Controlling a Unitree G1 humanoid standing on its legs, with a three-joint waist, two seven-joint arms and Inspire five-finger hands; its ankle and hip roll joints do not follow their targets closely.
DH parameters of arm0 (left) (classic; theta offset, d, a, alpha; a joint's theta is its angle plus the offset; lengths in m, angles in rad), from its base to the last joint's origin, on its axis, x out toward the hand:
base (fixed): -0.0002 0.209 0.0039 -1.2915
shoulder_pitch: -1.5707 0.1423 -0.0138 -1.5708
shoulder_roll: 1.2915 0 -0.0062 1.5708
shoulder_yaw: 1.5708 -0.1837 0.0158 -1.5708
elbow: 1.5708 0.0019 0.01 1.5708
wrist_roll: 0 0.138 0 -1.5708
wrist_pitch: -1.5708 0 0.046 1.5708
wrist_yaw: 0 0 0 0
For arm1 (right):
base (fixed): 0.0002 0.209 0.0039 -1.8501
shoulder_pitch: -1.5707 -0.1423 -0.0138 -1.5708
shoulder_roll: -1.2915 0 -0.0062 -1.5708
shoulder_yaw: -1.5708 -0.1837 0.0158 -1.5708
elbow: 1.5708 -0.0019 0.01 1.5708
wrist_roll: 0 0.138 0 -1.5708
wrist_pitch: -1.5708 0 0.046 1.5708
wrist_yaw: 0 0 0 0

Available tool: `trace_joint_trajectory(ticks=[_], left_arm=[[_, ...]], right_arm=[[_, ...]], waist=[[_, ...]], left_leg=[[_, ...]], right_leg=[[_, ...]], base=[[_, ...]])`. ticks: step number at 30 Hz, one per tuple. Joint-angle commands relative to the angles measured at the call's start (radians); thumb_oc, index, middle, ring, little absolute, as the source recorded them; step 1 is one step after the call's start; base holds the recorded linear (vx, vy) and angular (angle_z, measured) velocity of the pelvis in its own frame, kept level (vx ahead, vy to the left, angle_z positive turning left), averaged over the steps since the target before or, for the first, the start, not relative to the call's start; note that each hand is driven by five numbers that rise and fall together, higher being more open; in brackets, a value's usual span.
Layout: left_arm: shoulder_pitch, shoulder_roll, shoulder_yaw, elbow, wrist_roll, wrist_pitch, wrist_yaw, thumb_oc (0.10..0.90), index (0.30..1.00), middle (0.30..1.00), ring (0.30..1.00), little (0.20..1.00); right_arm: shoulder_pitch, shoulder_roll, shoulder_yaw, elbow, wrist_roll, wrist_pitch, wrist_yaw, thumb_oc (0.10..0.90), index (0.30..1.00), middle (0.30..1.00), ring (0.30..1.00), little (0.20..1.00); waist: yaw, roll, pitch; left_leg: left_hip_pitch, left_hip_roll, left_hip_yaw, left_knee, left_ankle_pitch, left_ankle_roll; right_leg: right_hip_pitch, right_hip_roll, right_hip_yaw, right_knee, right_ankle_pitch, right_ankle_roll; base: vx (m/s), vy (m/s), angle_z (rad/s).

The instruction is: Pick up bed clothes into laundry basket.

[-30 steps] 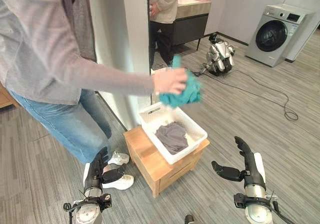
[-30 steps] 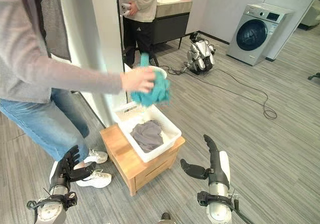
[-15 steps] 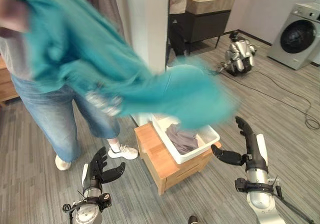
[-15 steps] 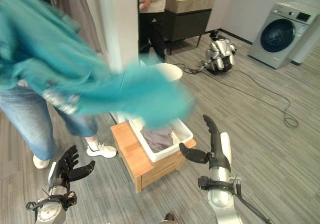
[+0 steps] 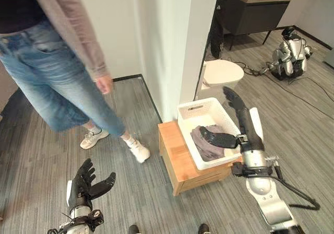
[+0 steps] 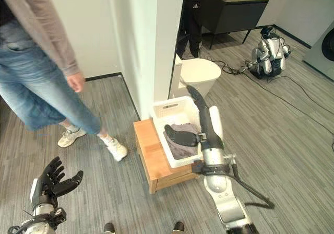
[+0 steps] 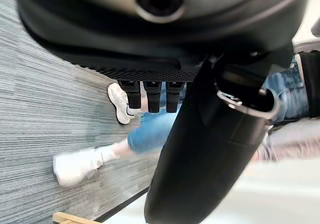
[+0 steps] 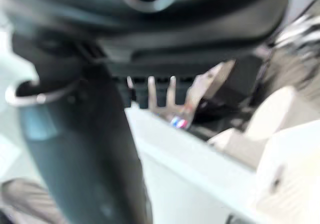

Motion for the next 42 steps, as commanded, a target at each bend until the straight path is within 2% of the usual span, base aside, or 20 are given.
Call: trace_joint_trajectory(ticks=[1,4,8,10,14,15,18,23,29,30,31,33,34,35,36,37,38,39,40,42], left_arm=[[-0.029,0.043,0.096,-0.149,-0.022,-0.148,0.011,0.8,0.9,0.9,0.9,0.9],[-0.058,0.038,0.096,-0.146,-0.048,-0.15,0.02,0.8,0.9,0.9,0.9,0.9],[-0.082,0.045,0.084,-0.145,-0.062,-0.144,0.019,0.8,0.9,0.9,0.9,0.9],[-0.1,0.041,0.067,-0.115,-0.086,-0.134,0.021,0.8,0.9,0.9,0.9,0.9],[-0.153,0.037,0.02,-0.103,-0.104,-0.129,0.033,0.8,0.9,0.9,0.9,0.9],[-0.152,0.035,0.019,-0.103,-0.104,-0.129,0.033,0.8,0.9,0.9,0.9,0.9],[-0.161,0.041,0.001,-0.166,-0.084,-0.123,-0.004,0.8,0.9,0.9,0.9,0.9],[-0.152,0.053,0.012,-0.21,-0.059,-0.117,-0.021,0.8,0.9,0.9,0.9,0.9],[-0.141,0.079,0.042,-0.279,-0.029,-0.11,-0.033,0.8,0.9,0.9,0.9,0.9],[-0.154,0.093,0.033,-0.305,-0.025,-0.113,-0.025,0.8,0.9,0.9,0.9,0.9],[-0.155,0.094,0.033,-0.305,-0.025,-0.112,-0.025,0.8,0.9,0.9,0.9,0.9],[-0.176,0.122,0.002,-0.321,-0.017,-0.107,-0.029,0.8,0.9,0.9,0.9,0.9],[-0.19,0.128,-0.016,-0.321,-0.021,-0.105,-0.032,0.8,0.9,0.9,0.9,0.9],[-0.19,0.129,-0.019,-0.32,-0.021,-0.105,-0.032,0.8,0.9,0.9,0.9,0.9],[-0.203,0.141,-0.04,-0.319,-0.025,-0.099,-0.041,0.8,0.9,0.9,0.9,0.9],[-0.203,0.143,-0.048,-0.319,-0.02,-0.095,-0.04,0.8,0.9,0.9,0.9,0.9],[-0.21,0.145,-0.057,-0.316,-0.015,-0.086,-0.043,0.8,0.9,0.9,0.9,0.9],[-0.21,0.145,-0.057,-0.316,-0.015,-0.086,-0.042,0.8,0.9,0.9,0.9,0.9],[-0.205,0.142,-0.061,-0.322,-0.007,-0.076,-0.048,0.8,0.9,0.9,0.9,0.9],[-0.191,0.145,-0.048,-0.338,-0.009,-0.072,-0.061,0.8,0.9,0.9,0.9,0.9]], right_arm=[[-0.193,-0.034,-0.005,-0.096,-0.011,-0.111,-0.011,0.8,0.9,0.9,0.9,0.9],[-0.231,-0.044,0.01,-0.08,-0.033,-0.104,-0.03,0.8,0.9,0.9,0.9,0.9],[-0.263,-0.056,0.02,-0.063,-0.043,-0.094,-0.046,0.8,0.9,0.9,0.9,0.9],[-0.259,-0.061,0.005,-0.065,-0.03,-0.092,-0.044,0.8,0.9,0.9,0.9,0.9],[-0.26,-0.092,-0.039,-0.081,0.01,-0.096,-0.042,0.8,0.9,0.9,0.9,0.9],[-0.26,-0.095,-0.039,-0.081,0.012,-0.097,-0.042,0.8,0.9,0.9,0.9,0.9],[-0.274,-0.098,-0.074,-0.078,0.024,-0.089,-0.033,0.8,0.9,0.9,0.9,0.9],[-0.273,-0.071,-0.083,-0.074,0.027,-0.086,-0.028,0.8,0.9,0.9,0.9,0.9],[-0.247,-0.02,-0.085,-0.053,0.026,-0.071,-0.005,0.8,0.9,0.9,0.9,0.9],[-0.229,-0.008,-0.09,-0.05,0.021,-0.072,-0.01,0.8,0.9,0.9,0.9,0.9],[-0.229,-0.007,-0.091,-0.051,0.02,-0.072,-0.01,0.8,0.9,0.9,0.9,0.9],[-0.181,0.003,-0.105,-0.064,0.01,-0.075,-0.012,0.8,0.9,0.9,0.9,0.9],[-0.144,0.005,-0.117,-0.065,0.008,-0.073,-0.011,0.8,0.9,0.9,0.9,0.9],[-0.141,0.005,-0.119,-0.066,0.008,-0.073,-0.011,0.8,0.9,0.9,0.9,0.9],[-0.113,0.011,-0.121,-0.072,0.012,-0.073,-0.009,0.8,0.9,0.9,0.9,0.9],[-0.1,0.015,-0.122,-0.075,0.011,-0.073,-0.008,0.8,0.9,0.9,0.9,0.9],[-0.082,0.028,-0.122,-0.082,0.015,-0.076,-0.003,0.8,0.9,0.9,0.9,0.9],[-0.082,0.028,-0.122,-0.082,0.015,-0.076,-0.002,0.8,0.9,0.9,0.9,0.9],[-0.066,0.034,-0.121,-0.077,0.022,-0.08,0.004,0.8,0.9,0.9,0.9,0.9],[-0.066,0.033,-0.118,-0.074,0.03,-0.083,0.008,0.8,0.9,0.9,0.9,0.9]], waist=[[0.055,0.001,0.027],[0.086,-0.01,0.078],[0.062,-0.036,0.096],[0.012,-0.044,0.069],[-0.094,-0.029,0.009],[-0.098,-0.026,0.008],[-0.119,-0.026,-0.008],[-0.103,-0.05,-0.006],[-0.046,-0.114,0.019],[-0.058,-0.124,0.043],[-0.056,-0.126,0.043],[-0.085,-0.136,0.052],[-0.105,-0.133,0.052],[-0.104,-0.131,0.049],[-0.112,-0.115,0.058],[-0.119,-0.106,0.062],[-0.126,-0.095,0.064],[-0.127,-0.095,0.063],[-0.135,-0.085,0.059],[-0.125,-0.086,0.062]], left_leg=[[0.006,0.06,0.01,0.065,-0.022,0.004],[-0.082,0.065,0.011,0.174,-0.016,-0.008],[-0.102,0.099,0.112,0.362,-0.103,0.006],[-0.011,0.161,0.227,0.447,-0.162,-0.008],[0.152,0.257,0.34,0.364,-0.124,-0.063],[0.156,0.254,0.338,0.352,-0.116,-0.066],[0.166,0.163,0.312,0.197,-0.193,-0.043],[0.169,0.099,0.289,0.13,-0.208,-0.016],[0.177,-0.022,0.23,0.042,-0.233,0.044],[0.17,-0.031,0.196,0.027,-0.232,0.05],[0.169,-0.034,0.196,0.025,-0.231,0.051],[0.139,-0.042,0.171,0.021,-0.216,0.053],[0.119,-0.052,0.113,0.016,-0.215,0.057],[0.117,-0.05,0.113,0.017,-0.217,0.056],[0.096,-0.08,0.027,0.015,-0.214,0.075],[0.089,-0.092,-0.015,0.016,-0.211,0.085],[0.075,-0.11,-0.072,0.021,-0.21,0.1],[0.072,-0.109,-0.073,0.02,-0.205,0.1],[0.046,-0.133,-0.14,0.023,-0.194,0.112],[0.036,-0.162,-0.177,0.024,-0.191,0.12]], right_leg=[[0.028,0.005,0.033,0.038,-0.147,-0.012],[0.034,-0.005,-0.005,0.042,-0.152,-0.028],[0.014,-0.027,-0.073,0.057,-0.151,-0.058],[-0.001,-0.026,-0.141,0.071,-0.17,-0.086],[-0.049,-0.067,-0.268,0.11,-0.15,-0.097],[-0.047,-0.068,-0.272,0.112,-0.151,-0.095],[-0.091,-0.16,-0.289,0.133,-0.052,-0.043],[-0.093,-0.218,-0.307,0.135,0.014,0.002],[-0.071,-0.33,-0.33,0.219,0.109,0.092],[-0.093,-0.351,-0.257,0.269,0.164,0.116],[-0.098,-0.355,-0.254,0.273,0.164,0.116],[-0.112,-0.329,-0.125,0.261,0.132,0.102],[-0.123,-0.28,-0.006,0.245,0.077,0.1],[-0.128,-0.28,-0.005,0.251,0.072,0.1],[-0.123,-0.205,0.13,0.254,-0.001,0.082],[-0.119,-0.157,0.174,0.27,-0.048,0.064],[-0.106,-0.059,0.247,0.277,-0.147,0.047],[-0.108,-0.058,0.245,0.275,-0.143,0.045],[-0.117,0.065,0.358,0.294,-0.207,0.007],[-0.128,0.129,0.393,0.306,-0.215,-0.021]], base=[[-0.14,-0.082,-0.19],[-0.21,-0.102,-0.07],[-0.27,-0.133,0.88],[-0.2,-0.078,1.1],[-0.12,0.086,0.78],[-0.11,0.267,1.64],[-0.12,0.257,1.26],[-0.08,0.181,0.66],[-0.06,0.173,0.51],[-0.05,0.021,0.5],[-0.1,0.036,0.73],[-0.1,0.092,0.89],[-0.04,0.09,0.76],[0.08,0.177,1.67],[0.11,0.165,1.97],[0.15,0.254,2.53],[0.07,0.135,2.3],[0.08,0.154,2.39],[0.05,0.099,1.67],[0.03,0.062,1.03]])
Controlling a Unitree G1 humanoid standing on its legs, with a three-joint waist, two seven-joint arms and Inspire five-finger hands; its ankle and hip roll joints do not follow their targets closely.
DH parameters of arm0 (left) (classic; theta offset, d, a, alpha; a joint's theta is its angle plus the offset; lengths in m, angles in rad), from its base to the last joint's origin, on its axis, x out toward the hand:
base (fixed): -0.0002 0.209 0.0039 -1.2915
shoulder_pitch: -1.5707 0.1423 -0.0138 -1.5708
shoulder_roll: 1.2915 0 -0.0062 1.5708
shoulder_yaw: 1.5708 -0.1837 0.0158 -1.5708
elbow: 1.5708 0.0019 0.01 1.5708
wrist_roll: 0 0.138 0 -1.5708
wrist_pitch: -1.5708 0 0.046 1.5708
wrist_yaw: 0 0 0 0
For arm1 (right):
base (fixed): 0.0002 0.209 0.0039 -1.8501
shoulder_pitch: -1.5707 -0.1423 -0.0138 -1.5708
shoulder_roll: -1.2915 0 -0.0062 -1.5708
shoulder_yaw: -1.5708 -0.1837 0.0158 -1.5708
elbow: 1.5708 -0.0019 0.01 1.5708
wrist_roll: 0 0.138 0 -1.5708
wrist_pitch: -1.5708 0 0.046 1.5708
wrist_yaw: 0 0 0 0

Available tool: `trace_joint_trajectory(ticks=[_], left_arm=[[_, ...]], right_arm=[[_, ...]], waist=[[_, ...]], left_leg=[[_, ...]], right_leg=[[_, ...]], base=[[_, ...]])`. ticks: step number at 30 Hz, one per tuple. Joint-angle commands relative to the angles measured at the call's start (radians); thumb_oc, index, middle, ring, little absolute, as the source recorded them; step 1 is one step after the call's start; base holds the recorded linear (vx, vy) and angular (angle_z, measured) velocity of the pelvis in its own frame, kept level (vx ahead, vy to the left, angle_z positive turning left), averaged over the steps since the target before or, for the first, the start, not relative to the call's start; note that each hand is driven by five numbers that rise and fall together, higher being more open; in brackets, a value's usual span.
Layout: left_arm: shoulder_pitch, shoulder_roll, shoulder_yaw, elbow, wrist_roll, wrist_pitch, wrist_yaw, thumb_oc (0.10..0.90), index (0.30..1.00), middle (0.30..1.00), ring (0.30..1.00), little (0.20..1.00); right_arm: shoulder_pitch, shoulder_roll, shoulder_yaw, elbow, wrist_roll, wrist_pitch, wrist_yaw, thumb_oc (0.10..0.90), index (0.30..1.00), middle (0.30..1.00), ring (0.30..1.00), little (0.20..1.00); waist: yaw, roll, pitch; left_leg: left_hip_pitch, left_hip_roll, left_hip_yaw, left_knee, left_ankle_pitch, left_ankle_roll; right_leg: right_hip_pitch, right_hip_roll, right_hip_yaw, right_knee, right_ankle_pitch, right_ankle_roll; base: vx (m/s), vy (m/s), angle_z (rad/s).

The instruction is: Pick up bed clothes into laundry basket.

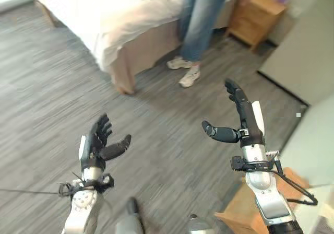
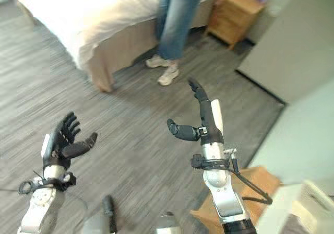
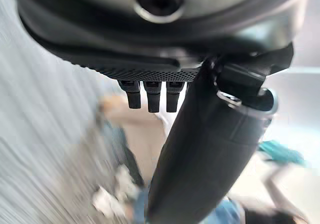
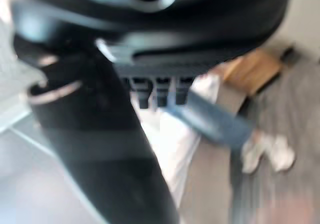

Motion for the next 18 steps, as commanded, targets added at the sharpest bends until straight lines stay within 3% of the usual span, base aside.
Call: trace_joint_trajectory(ticks=[1,3,9,12,13,15,16,17,18], left_arm=[[0.008,0.095,0.08,-0.191,0.024,-0.085,-0.028,0.8,0.9,0.9,0.9,0.9],[0.011,0.097,0.075,-0.202,0.005,-0.089,-0.044,0.8,0.9,0.9,0.9,0.9],[0.017,0.09,0.082,-0.259,-0.003,-0.092,-0.052,0.8,0.9,0.9,0.9,0.9],[-0.025,0.11,0.093,-0.269,-0.004,-0.099,-0.038,0.8,0.9,0.9,0.9,0.9],[-0.045,0.112,0.088,-0.238,0.008,-0.112,-0.015,0.8,0.9,0.9,0.9,0.9],[-0.058,0.105,0.06,-0.188,0.047,-0.13,0.004,0.8,0.9,0.9,0.9,0.9],[-0.05,0.105,0.071,-0.182,0.035,-0.14,0.005,0.8,0.9,0.9,0.9,0.9],[-0.041,0.094,0.077,-0.176,0.026,-0.146,0.01,0.8,0.9,0.9,0.9,0.9],[-0.03,0.09,0.081,-0.174,0.026,-0.143,0.005,0.8,0.9,0.9,0.9,0.9]], right_arm=[[-0.124,-0.012,-0.03,-0.073,0.021,-0.101,-0.026,0.8,0.9,0.9,0.9,0.9],[-0.133,-0.011,-0.023,-0.058,0.029,-0.105,-0.026,0.8,0.9,0.9,0.9,0.9],[-0.133,-0.034,-0.036,-0.063,0.035,-0.094,-0.016,0.8,0.9,0.9,0.9,0.9],[-0.154,-0.04,-0.041,-0.067,0.045,-0.098,-0.015,0.8,0.9,0.9,0.9,0.9],[-0.166,-0.042,-0.033,-0.088,0.052,-0.097,-0.002,0.8,0.9,0.9,0.9,0.9],[-0.182,-0.058,0.005,-0.077,0.043,-0.108,-0.017,0.8,0.9,0.9,0.9,0.9],[-0.204,-0.075,0.011,-0.052,0.043,-0.111,-0.026,0.8,0.9,0.9,0.9,0.9],[-0.206,-0.079,0.01,-0.043,0.033,-0.106,-0.037,0.8,0.9,0.9,0.9,0.9],[-0.202,-0.083,0.006,-0.046,0.022,-0.103,-0.039,0.8,0.9,0.9,0.9,0.9]], waist=[[0.001,-0.056,-0.107],[0.02,-0.058,-0.122],[0.009,-0.052,-0.142],[0.001,-0.058,-0.129],[-0.013,-0.064,-0.114],[0.011,-0.075,-0.075],[0.03,-0.09,-0.063],[0.049,-0.11,-0.053],[0.057,-0.109,-0.054]], left_leg=[[0.176,-0.039,0.049,-0.133,-0.133,-0.018],[0.163,-0.047,0.046,-0.118,-0.133,-0.027],[0.152,-0.056,0.011,-0.09,-0.132,-0.037],[0.109,-0.052,0.025,0.049,-0.169,-0.063],[0.057,-0.019,0.074,0.218,-0.12,-0.126],[-0.08,0.018,0.079,0.462,0.008,-0.214],[-0.138,0.025,0.084,0.539,0.023,-0.221],[-0.197,0.071,0.122,0.547,0.01,-0.19],[-0.198,0.103,0.142,0.482,-0.001,-0.164]], right_leg=[[-0.117,0.16,0.024,-0.143,0.03,-0.046],[-0.06,0.148,-0.028,-0.229,0.02,-0.067],[-0.007,0.139,-0.031,-0.303,0.03,-0.077],[-0.008,0.12,-0.054,-0.302,0.026,-0.09],[0.017,0.111,-0.068,-0.32,0.02,-0.102],[0.04,0.11,-0.067,-0.329,0.024,-0.128],[0.053,0.1,-0.062,-0.335,0.023,-0.135],[0.076,0.089,-0.062,-0.348,0.016,-0.135],[0.089,0.089,-0.062,-0.359,0.01,-0.129]], base=[[-0.04,-0.043,0.99],[-0.03,-0.115,0.63],[0.04,-0.087,0.41],[0.02,-0.111,0.37],[0.0,-0.117,0.23],[-0.03,-0.134,0.06],[0.06,-0.131,-0.12],[0.15,-0.081,-0.02],[0.31,0.005,-0.16]])
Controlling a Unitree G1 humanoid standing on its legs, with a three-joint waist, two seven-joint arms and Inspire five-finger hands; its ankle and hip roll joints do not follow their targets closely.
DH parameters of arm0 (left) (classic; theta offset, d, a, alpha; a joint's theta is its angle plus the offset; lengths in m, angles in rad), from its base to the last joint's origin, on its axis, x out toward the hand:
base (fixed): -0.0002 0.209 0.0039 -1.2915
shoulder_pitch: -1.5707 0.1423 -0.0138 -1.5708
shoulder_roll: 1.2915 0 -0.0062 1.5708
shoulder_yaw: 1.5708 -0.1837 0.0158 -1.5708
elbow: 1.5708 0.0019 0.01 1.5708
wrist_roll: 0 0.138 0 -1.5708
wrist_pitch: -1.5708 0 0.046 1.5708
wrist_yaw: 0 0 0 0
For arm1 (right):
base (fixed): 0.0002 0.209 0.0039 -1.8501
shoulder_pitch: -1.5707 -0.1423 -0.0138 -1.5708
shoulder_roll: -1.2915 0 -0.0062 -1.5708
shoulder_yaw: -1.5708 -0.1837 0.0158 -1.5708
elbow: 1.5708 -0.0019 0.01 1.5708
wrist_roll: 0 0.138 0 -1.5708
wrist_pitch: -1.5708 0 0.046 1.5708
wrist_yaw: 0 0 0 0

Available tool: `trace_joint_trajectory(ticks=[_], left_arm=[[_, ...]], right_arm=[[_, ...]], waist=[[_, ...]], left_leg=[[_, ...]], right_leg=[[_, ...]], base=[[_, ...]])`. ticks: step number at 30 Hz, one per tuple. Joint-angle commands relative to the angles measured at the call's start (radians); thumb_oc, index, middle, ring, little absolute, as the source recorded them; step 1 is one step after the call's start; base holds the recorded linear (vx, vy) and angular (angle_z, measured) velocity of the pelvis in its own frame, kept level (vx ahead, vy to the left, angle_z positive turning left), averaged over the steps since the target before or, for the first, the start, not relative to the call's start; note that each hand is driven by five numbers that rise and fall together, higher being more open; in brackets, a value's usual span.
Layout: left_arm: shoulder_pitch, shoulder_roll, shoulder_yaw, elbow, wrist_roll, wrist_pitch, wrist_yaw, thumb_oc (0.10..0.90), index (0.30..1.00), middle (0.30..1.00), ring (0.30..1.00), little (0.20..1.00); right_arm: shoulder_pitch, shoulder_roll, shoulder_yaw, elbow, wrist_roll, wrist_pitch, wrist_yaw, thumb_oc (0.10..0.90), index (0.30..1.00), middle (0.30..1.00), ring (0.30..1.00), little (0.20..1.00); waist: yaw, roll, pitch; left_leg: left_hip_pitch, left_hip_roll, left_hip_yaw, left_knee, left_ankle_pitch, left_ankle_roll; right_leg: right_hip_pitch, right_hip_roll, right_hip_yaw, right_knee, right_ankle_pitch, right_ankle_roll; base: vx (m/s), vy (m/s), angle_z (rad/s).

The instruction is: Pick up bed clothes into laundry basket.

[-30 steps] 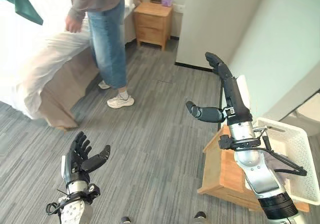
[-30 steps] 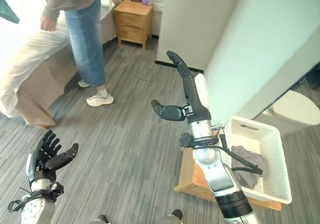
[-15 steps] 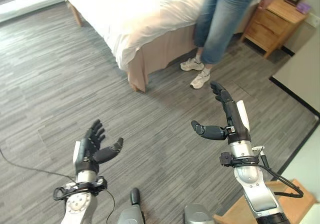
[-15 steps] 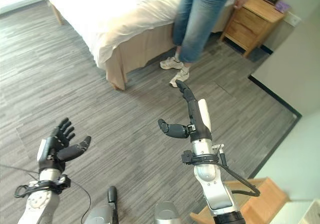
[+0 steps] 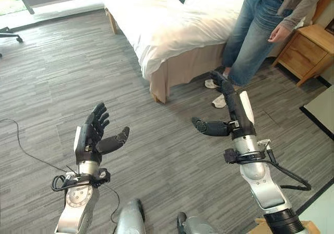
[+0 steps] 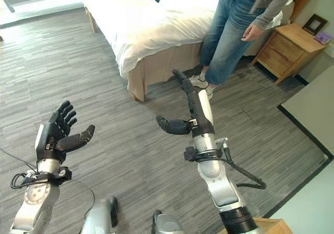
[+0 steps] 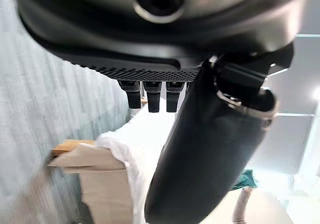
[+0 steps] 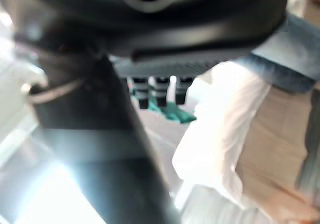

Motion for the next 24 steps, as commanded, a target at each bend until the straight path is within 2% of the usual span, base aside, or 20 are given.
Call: trace_joint_trajectory(ticks=[1,2,3,5,7,10,12,13,14,15,16,17,18,19,20,21,22,23,24], left_arm=[[0.04,-0.003,0.067,-0.12,0.022,-0.111,0.003,0.8,0.9,0.9,0.9,0.9],[0.041,-0.004,0.066,-0.121,0.022,-0.111,0.003,0.8,0.9,0.9,0.9,0.9],[0.045,-0.01,0.066,-0.105,0.036,-0.1,0.019,0.8,0.9,0.9,0.9,0.9],[0.046,-0.02,0.059,-0.09,0.051,-0.094,0.034,0.8,0.9,0.9,0.9,0.9],[0.059,-0.022,0.055,-0.09,0.06,-0.093,0.03,0.8,0.9,0.9,0.9,0.9],[0.095,-0.019,0.047,-0.088,0.066,-0.092,0.008,0.8,0.9,0.9,0.9,0.9],[0.118,-0.006,0.044,-0.084,0.069,-0.088,-0.001,0.8,0.9,0.9,0.9,0.9],[0.115,0.03,0.048,-0.074,0.078,-0.093,0.002,0.8,0.9,0.9,0.9,0.9],[0.104,0.051,0.05,-0.068,0.081,-0.096,0.003,0.8,0.9,0.9,0.9,0.9],[0.089,0.074,0.046,-0.064,0.083,-0.099,0.006,0.8,0.9,0.9,0.9,0.9],[0.069,0.1,0.044,-0.058,0.084,-0.102,0.007,0.8,0.9,0.9,0.9,0.9],[0.04,0.125,0.034,-0.052,0.089,-0.101,0.003,0.8,0.9,0.9,0.9,0.9],[-0.018,0.168,0.011,-0.029,0.099,-0.096,0.001,0.8,0.9,0.9,0.9,0.9],[-0.021,0.167,0.011,-0.027,0.099,-0.097,0.002,0.8,0.9,0.9,0.9,0.9],[-0.051,0.183,-0.009,-0.021,0.115,-0.093,-0.002,0.8,0.9,0.9,0.9,0.9],[-0.075,0.198,-0.021,-0.016,0.128,-0.095,-0.002,0.8,0.9,0.9,0.9,0.9],[-0.103,0.202,-0.025,-0.002,0.134,-0.096,0.007,0.8,0.9,0.9,0.9,0.9],[-0.122,0.208,-0.028,0.008,0.138,-0.094,0.008,0.8,0.9,0.9,0.9,0.9],[-0.142,0.214,-0.031,0.014,0.134,-0.093,0.011,0.8,0.9,0.9,0.9,0.9]], right_arm=[[-0.049,-0.017,-0.057,-0.083,-0.015,-0.079,-0.053,0.8,0.9,0.9,0.9,0.9],[-0.047,-0.017,-0.056,-0.084,-0.016,-0.079,-0.053,0.8,0.9,0.9,0.9,0.9],[-0.041,-0.015,-0.049,-0.084,-0.013,-0.076,-0.05,0.8,0.9,0.9,0.9,0.9],[-0.039,-0.017,-0.044,-0.076,-0.014,-0.075,-0.063,0.8,0.9,0.9,0.9,0.9],[-0.039,-0.025,-0.038,-0.066,-0.017,-0.078,-0.067,0.8,0.9,0.9,0.9,0.9],[-0.049,-0.043,-0.02,-0.031,-0.03,-0.074,-0.062,0.8,0.9,0.9,0.9,0.9],[-0.102,-0.058,0.012,0.028,-0.059,-0.055,-0.063,0.8,0.9,0.9,0.9,0.9],[-0.188,-0.076,0.057,0.114,-0.066,-0.038,-0.07,0.8,0.9,0.9,0.9,0.9],[-0.23,-0.076,0.082,0.164,-0.062,-0.032,-0.075,0.8,0.9,0.9,0.9,0.9],[-0.26,-0.075,0.095,0.212,-0.057,-0.024,-0.082,0.8,0.9,0.9,0.9,0.9],[-0.29,-0.086,0.099,0.247,-0.053,-0.021,-0.087,0.8,0.9,0.9,0.9,0.9],[-0.32,-0.089,0.11,0.283,-0.052,-0.013,-0.088,0.8,0.9,0.9,0.9,0.9],[-0.379,-0.095,0.14,0.337,-0.065,0.006,-0.084,0.8,0.9,0.9,0.9,0.9],[-0.383,-0.095,0.14,0.339,-0.065,0.005,-0.085,0.8,0.9,0.9,0.9,0.9],[-0.422,-0.098,0.156,0.355,-0.068,0.013,-0.081,0.8,0.9,0.9,0.9,0.9],[-0.444,-0.101,0.157,0.374,-0.063,0.013,-0.082,0.8,0.9,0.9,0.9,0.9],[-0.476,-0.092,0.16,0.392,-0.06,0.015,-0.088,0.8,0.9,0.9,0.9,0.9],[-0.495,-0.09,0.163,0.406,-0.059,0.015,-0.091,0.8,0.9,0.9,0.9,0.9],[-0.515,-0.088,0.163,0.407,-0.057,0.017,-0.093,0.8,0.9,0.9,0.9,0.9]], waist=[[-0.001,0.0,-0.048],[0.002,-0.003,-0.048],[0.012,0.031,-0.057],[0.031,0.036,-0.055],[0.053,0.041,-0.05],[0.062,0.049,-0.061],[0.075,0.057,-0.079],[0.092,0.044,-0.095],[0.103,0.029,-0.102],[0.114,0.018,-0.109],[0.12,-0.005,-0.11],[0.125,-0.018,-0.112],[0.106,-0.038,-0.109],[0.109,-0.033,-0.109],[0.099,-0.033,-0.097],[0.086,-0.023,-0.094],[0.078,-0.01,-0.076],[0.071,-0.003,-0.067],[0.064,0.005,-0.065]], left_leg=[[0.169,0.083,0.126,-0.189,-0.347,0.092],[0.18,0.078,0.133,-0.204,-0.341,0.093],[0.189,0.08,0.152,-0.413,-0.283,0.098],[0.178,0.058,0.153,-0.551,-0.246,0.099],[0.14,0.059,0.158,-0.601,-0.228,0.097],[0.151,0.072,0.199,-0.645,-0.227,0.11],[0.167,0.079,0.199,-0.654,-0.187,0.107],[0.193,0.074,0.208,-0.651,-0.17,0.115],[0.206,0.069,0.22,-0.644,-0.18,0.123],[0.223,0.06,0.222,-0.638,-0.19,0.134],[0.242,0.037,0.229,-0.633,-0.21,0.147],[0.262,0.022,0.245,-0.632,-0.231,0.162],[0.324,-0.017,0.249,-0.631,-0.285,0.194],[0.32,-0.011,0.252,-0.631,-0.283,0.194],[0.344,-0.015,0.249,-0.631,-0.299,0.209],[0.375,-0.008,0.24,-0.638,-0.314,0.214],[0.406,0.004,0.242,-0.643,-0.332,0.219],[0.432,0.008,0.251,-0.648,-0.345,0.221],[0.453,0.015,0.266,-0.653,-0.358,0.216]], right_leg=[[0.156,0.001,-0.014,-0.24,0.043,0.097],[0.158,-0.004,-0.011,-0.241,0.043,0.098],[0.179,0.019,-0.006,-0.261,0.021,0.119],[0.21,0.017,0.001,-0.271,-0.004,0.127],[0.247,0.026,0.006,-0.276,-0.029,0.127],[0.274,0.027,0.009,-0.275,-0.043,0.134],[0.288,0.023,0.019,-0.268,-0.062,0.14],[0.276,0.009,0.033,-0.223,-0.07,0.151],[0.272,-0.005,0.039,-0.186,-0.069,0.164],[0.263,-0.013,0.035,-0.153,-0.054,0.176],[0.252,-0.034,0.028,-0.097,-0.041,0.194],[0.223,-0.043,0.029,-0.022,0.024,0.219],[0.159,-0.066,0.034,0.163,0.156,0.267],[0.154,-0.061,0.039,0.16,0.162,0.266],[0.113,-0.048,0.058,0.268,0.241,0.285],[0.081,-0.03,0.057,0.336,0.264,0.294],[0.019,-0.037,0.04,0.421,0.275,0.305],[-0.023,-0.076,-0.002,0.468,0.282,0.306],[-0.05,-0.126,-0.06,0.454,0.291,0.296]], base=[[0.25,0.054,-0.22],[0.42,0.14,-0.31],[0.35,0.116,-0.1],[0.41,0.094,0.11],[0.39,0.067,-0.04],[0.3,0.096,-0.04],[0.38,0.143,-0.35],[0.5,0.197,-0.75],[0.51,0.164,-1.11],[0.39,0.099,-1.04],[0.32,0.081,-0.78],[0.42,0.181,-0.22],[0.29,0.15,0.14],[0.28,0.164,0.24],[0.2,0.105,0.27],[0.27,0.135,0.36],[0.29,0.12,0.37],[0.29,0.083,0.2],[0.36,0.047,-0.08]])
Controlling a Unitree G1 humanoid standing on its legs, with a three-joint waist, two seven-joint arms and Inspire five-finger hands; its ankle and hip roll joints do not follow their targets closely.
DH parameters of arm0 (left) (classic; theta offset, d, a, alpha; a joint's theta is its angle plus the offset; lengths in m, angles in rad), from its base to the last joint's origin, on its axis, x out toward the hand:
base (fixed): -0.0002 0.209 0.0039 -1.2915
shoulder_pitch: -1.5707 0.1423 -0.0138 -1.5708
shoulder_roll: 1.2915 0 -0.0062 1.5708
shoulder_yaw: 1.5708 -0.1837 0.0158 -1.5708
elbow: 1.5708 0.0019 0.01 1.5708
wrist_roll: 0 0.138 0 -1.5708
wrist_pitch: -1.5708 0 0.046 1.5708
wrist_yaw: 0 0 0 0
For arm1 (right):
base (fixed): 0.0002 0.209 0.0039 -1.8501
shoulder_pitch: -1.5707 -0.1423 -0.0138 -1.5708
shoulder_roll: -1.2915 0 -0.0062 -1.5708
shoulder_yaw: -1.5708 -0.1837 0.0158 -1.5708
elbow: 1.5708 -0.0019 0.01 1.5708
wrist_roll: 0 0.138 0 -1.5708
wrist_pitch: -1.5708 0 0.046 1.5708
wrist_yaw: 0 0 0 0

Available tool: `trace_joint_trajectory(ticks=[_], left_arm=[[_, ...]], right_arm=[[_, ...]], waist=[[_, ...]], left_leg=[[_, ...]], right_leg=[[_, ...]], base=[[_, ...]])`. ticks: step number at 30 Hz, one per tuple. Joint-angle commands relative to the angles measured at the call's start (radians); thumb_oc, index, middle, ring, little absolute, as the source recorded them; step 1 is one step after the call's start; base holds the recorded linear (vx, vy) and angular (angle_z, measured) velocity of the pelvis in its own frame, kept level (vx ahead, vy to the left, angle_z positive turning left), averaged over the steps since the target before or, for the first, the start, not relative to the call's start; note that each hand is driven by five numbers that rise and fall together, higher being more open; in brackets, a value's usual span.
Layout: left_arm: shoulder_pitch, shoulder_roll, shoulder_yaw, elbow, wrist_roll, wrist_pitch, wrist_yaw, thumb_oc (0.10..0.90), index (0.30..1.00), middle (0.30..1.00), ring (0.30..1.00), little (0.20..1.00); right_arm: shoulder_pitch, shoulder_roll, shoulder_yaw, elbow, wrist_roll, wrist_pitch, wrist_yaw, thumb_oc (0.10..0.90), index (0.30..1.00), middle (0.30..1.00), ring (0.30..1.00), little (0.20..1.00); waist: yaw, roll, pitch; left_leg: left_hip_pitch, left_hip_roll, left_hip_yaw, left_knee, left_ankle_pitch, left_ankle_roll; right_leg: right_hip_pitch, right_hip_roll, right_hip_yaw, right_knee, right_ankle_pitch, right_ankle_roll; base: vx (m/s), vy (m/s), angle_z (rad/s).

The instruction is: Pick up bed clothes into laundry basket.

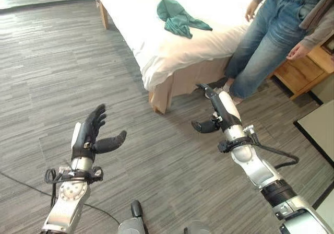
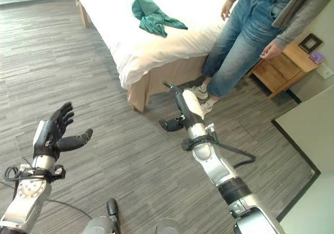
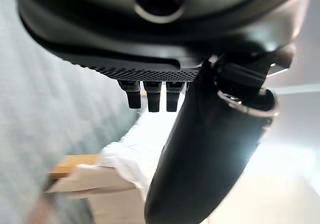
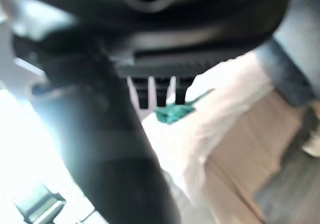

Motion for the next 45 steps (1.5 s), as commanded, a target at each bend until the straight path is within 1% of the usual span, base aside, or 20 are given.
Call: trace_joint_trajectory(ticks=[1,3,4,5,8,10,12,14,15,16,17,19,21,22,25,29,31,38,40,45], left_arm=[[-0.009,0.046,0.025,-0.092,0.042,-0.1,0.007,0.8,0.9,0.9,0.9,0.9],[-0.012,0.046,0.02,-0.1,0.021,-0.11,-0.001,0.8,0.9,0.9,0.9,0.9],[-0.011,0.046,0.021,-0.1,0.02,-0.11,-0.001,0.8,0.9,0.9,0.9,0.9],[-0.003,0.039,0.026,-0.112,0.0,-0.113,-0.011,0.8,0.9,0.9,0.9,0.9],[-0.011,0.028,0.02,-0.116,0.0,-0.116,-0.017,0.8,0.9,0.9,0.9,0.9],[-0.009,0.023,0.024,-0.109,0.006,-0.118,-0.017,0.8,0.9,0.9,0.9,0.9],[0.011,0.013,0.037,-0.117,-0.012,-0.139,-0.031,0.8,0.9,0.9,0.9,0.9],[0.018,-0.013,0.025,-0.117,-0.013,-0.135,-0.026,0.8,0.9,0.9,0.9,0.9],[0.023,-0.013,0.03,-0.12,-0.022,-0.136,-0.022,0.8,0.9,0.9,0.9,0.9],[0.02,-0.028,0.024,-0.122,-0.045,-0.14,-0.018,0.8,0.9,0.9,0.9,0.9],[0.017,-0.026,0.03,-0.132,-0.059,-0.146,-0.02,0.8,0.9,0.9,0.9,0.9],[0.016,-0.032,0.02,-0.146,-0.054,-0.149,-0.023,0.8,0.9,0.9,0.9,0.9],[0.024,-0.038,0.023,-0.147,-0.05,-0.145,-0.026,0.8,0.9,0.9,0.9,0.9],[0.039,-0.04,0.032,-0.15,-0.042,-0.143,-0.036,0.8,0.9,0.9,0.9,0.9],[0.045,-0.05,0.042,-0.157,-0.033,-0.138,-0.036,0.8,0.9,0.9,0.9,0.9],[0.069,-0.063,0.057,-0.155,-0.041,-0.132,-0.025,0.8,0.9,0.9,0.9,0.9],[0.084,-0.069,0.056,-0.16,-0.047,-0.125,-0.029,0.8,0.9,0.9,0.9,0.9],[0.104,-0.033,0.06,-0.153,-0.034,-0.126,-0.032,0.8,0.9,0.9,0.9,0.9],[0.093,0.007,0.061,-0.147,-0.036,-0.131,-0.038,0.8,0.9,0.9,0.9,0.9],[0.049,0.044,0.056,-0.123,-0.028,-0.146,-0.034,0.8,0.9,0.9,0.9,0.9]], right_arm=[[-0.198,-0.018,-0.061,0.021,0.012,-0.043,-0.07,0.8,0.9,0.9,0.9,0.9],[-0.211,-0.036,-0.056,0.007,0.023,-0.049,-0.059,0.8,0.9,0.9,0.9,0.9],[-0.211,-0.036,-0.056,0.006,0.024,-0.049,-0.058,0.8,0.9,0.9,0.9,0.9],[-0.202,-0.058,-0.065,-0.033,0.042,-0.052,-0.049,0.8,0.9,0.9,0.9,0.9],[-0.197,-0.061,-0.076,-0.06,0.04,-0.053,-0.059,0.8,0.9,0.9,0.9,0.9],[-0.204,-0.068,-0.079,-0.061,0.035,-0.053,-0.062,0.8,0.9,0.9,0.9,0.9],[-0.257,-0.098,-0.051,-0.064,0.019,-0.049,-0.06,0.8,0.9,0.9,0.9,0.9],[-0.281,-0.1,-0.035,-0.06,-0.002,-0.038,-0.057,0.8,0.9,0.9,0.9,0.9],[-0.298,-0.102,-0.03,-0.077,-0.005,-0.044,-0.062,0.8,0.9,0.9,0.9,0.9],[-0.332,-0.115,-0.022,-0.072,-0.001,-0.043,-0.07,0.8,0.9,0.9,0.9,0.9],[-0.353,-0.119,-0.025,-0.064,-0.001,-0.046,-0.083,0.8,0.9,0.9,0.9,0.9],[-0.375,-0.125,-0.022,-0.062,0.004,-0.043,-0.085,0.8,0.9,0.9,0.9,0.9],[-0.379,-0.125,-0.018,-0.064,0.002,-0.044,-0.085,0.8,0.9,0.9,0.9,0.9],[-0.384,-0.143,-0.013,-0.082,-0.006,-0.047,-0.077,0.8,0.9,0.9,0.9,0.9],[-0.37,-0.138,-0.006,-0.11,-0.015,-0.048,-0.063,0.8,0.9,0.9,0.9,0.9],[-0.344,-0.141,-0.007,-0.144,-0.019,-0.044,-0.05,0.8,0.9,0.9,0.9,0.9],[-0.33,-0.136,-0.001,-0.147,-0.03,-0.038,-0.038,0.8,0.9,0.9,0.9,0.9],[-0.433,-0.127,0.059,-0.087,-0.055,-0.022,-0.026,0.8,0.9,0.9,0.9,0.9],[-0.538,-0.129,0.103,0.063,-0.062,-0.004,-0.026,0.8,0.9,0.9,0.9,0.9],[-0.657,-0.104,0.141,0.25,-0.022,0.004,-0.039,0.8,0.9,0.9,0.9,0.9]], waist=[[-0.015,0.012,-0.022],[-0.05,0.009,-0.012],[-0.053,0.012,-0.014],[-0.087,0.004,-0.018],[-0.119,-0.005,-0.016],[-0.127,-0.004,-0.018],[-0.125,-0.022,-0.037],[-0.139,-0.021,-0.049],[-0.135,-0.015,-0.05],[-0.113,-0.024,-0.035],[-0.105,-0.039,-0.026],[-0.088,-0.062,-0.015],[-0.079,-0.065,-0.012],[-0.076,-0.052,-0.01],[-0.074,-0.024,-0.021],[-0.068,-0.003,-0.037],[-0.074,0.006,-0.052],[-0.047,-0.037,-0.084],[-0.025,-0.061,-0.079],[-0.017,-0.069,-0.066]], left_leg=[[0.029,0.112,0.053,-0.029,-0.036,-0.118],[0.076,0.098,0.037,-0.037,-0.07,-0.135],[0.073,0.102,0.035,-0.038,-0.066,-0.136],[0.104,0.102,0.019,-0.041,-0.087,-0.165],[0.152,0.121,-0.007,-0.041,-0.128,-0.209],[0.179,0.134,-0.007,-0.041,-0.146,-0.222],[0.256,0.133,-0.003,-0.019,-0.204,-0.236],[0.254,0.169,-0.023,0.126,-0.206,-0.267],[0.222,0.201,-0.031,0.254,-0.161,-0.28],[0.091,0.251,-0.081,0.529,-0.036,-0.308],[0.028,0.261,-0.09,0.651,-0.002,-0.308],[-0.046,0.306,-0.022,0.733,0.005,-0.291],[-0.075,0.326,0.014,0.728,0.0,-0.288],[-0.101,0.358,0.07,0.62,-0.004,-0.285],[-0.093,0.333,0.141,0.433,-0.02,-0.28],[-0.076,0.316,0.131,0.249,-0.007,-0.274],[-0.014,0.288,0.116,0.149,0.009,-0.272],[0.077,0.21,0.126,0.0,0.0,-0.238],[0.089,0.181,0.124,-0.026,-0.02,-0.215],[0.085,0.163,0.117,-0.041,-0.036,-0.202]], right_leg=[[0.065,-0.027,-0.15,-0.125,0.227,-0.02],[0.008,-0.039,-0.222,-0.24,0.136,-0.059],[0.01,-0.034,-0.228,-0.247,0.14,-0.063],[-0.012,-0.017,-0.248,-0.477,0.111,-0.073],[-0.083,-0.038,-0.246,-0.733,0.19,-0.038],[-0.11,-0.053,-0.251,-0.769,0.214,-0.027],[-0.088,-0.052,-0.253,-0.788,0.225,-0.035],[-0.035,-0.034,-0.241,-0.79,0.234,-0.064],[-0.002,-0.018,-0.249,-0.787,0.228,-0.086],[0.076,0.016,-0.271,-0.797,0.19,-0.152],[0.11,0.022,-0.295,-0.807,0.173,-0.179],[0.162,0.032,-0.295,-0.822,0.142,-0.195],[0.18,0.032,-0.297,-0.823,0.129,-0.191],[0.195,0.043,-0.297,-0.823,0.114,-0.177],[0.228,0.051,-0.281,-0.823,0.076,-0.156],[0.253,0.037,-0.272,-0.823,0.065,-0.13],[0.265,0.037,-0.271,-0.819,0.066,-0.122],[0.262,-0.006,-0.257,-0.75,0.083,-0.082],[0.209,-0.03,-0.245,-0.642,0.117,-0.053],[0.121,-0.026,-0.213,-0.601,0.145,-0.045]], base=[[0.43,0.003,-0.12],[0.42,-0.041,0.01],[0.49,-0.163,0.06],[0.43,-0.21,0.23],[0.43,-0.191,0.4],[0.37,-0.137,0.54],[0.55,-0.246,0.41],[0.4,-0.238,-0.12],[0.45,-0.411,0.0],[0.43,-0.479,0.18],[0.41,-0.498,0.13],[0.31,-0.251,-0.15],[0.25,-0.036,-0.2],[0.29,0.067,-0.36],[0.31,0.139,-0.35],[0.24,0.206,-0.54],[0.23,0.2,-0.45],[0.15,0.169,0.4],[0.09,0.165,0.19],[0.12,0.076,0.12]])
